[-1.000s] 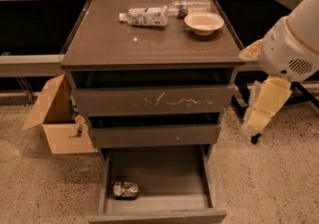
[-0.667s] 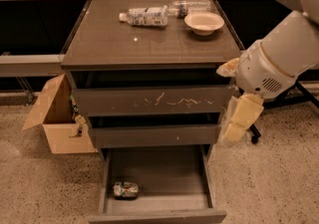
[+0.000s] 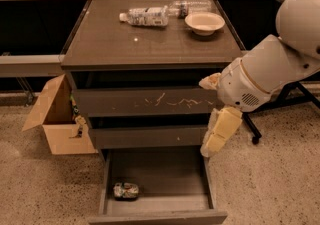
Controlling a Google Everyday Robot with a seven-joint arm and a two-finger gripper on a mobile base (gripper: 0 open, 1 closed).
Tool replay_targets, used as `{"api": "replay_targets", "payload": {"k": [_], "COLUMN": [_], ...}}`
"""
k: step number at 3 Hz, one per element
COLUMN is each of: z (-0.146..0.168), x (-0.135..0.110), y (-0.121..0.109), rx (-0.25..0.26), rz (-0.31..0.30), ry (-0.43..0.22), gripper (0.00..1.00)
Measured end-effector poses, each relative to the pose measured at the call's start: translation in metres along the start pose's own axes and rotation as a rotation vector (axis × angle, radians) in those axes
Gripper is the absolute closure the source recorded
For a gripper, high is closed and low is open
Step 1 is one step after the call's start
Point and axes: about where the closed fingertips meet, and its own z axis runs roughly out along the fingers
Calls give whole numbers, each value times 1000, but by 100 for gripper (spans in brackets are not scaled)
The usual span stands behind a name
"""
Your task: Pick 7up can from bottom drawer and place on counter
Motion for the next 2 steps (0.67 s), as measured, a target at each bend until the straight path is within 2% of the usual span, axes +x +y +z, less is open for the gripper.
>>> {"api": "replay_targets", "payload": {"k": [1, 2], "z": [39, 95], "x": [0, -3], "y": [8, 15], "rx": [-53, -122], "rz": [-57, -122], "ry": [-55, -130], "gripper": [0, 0]}}
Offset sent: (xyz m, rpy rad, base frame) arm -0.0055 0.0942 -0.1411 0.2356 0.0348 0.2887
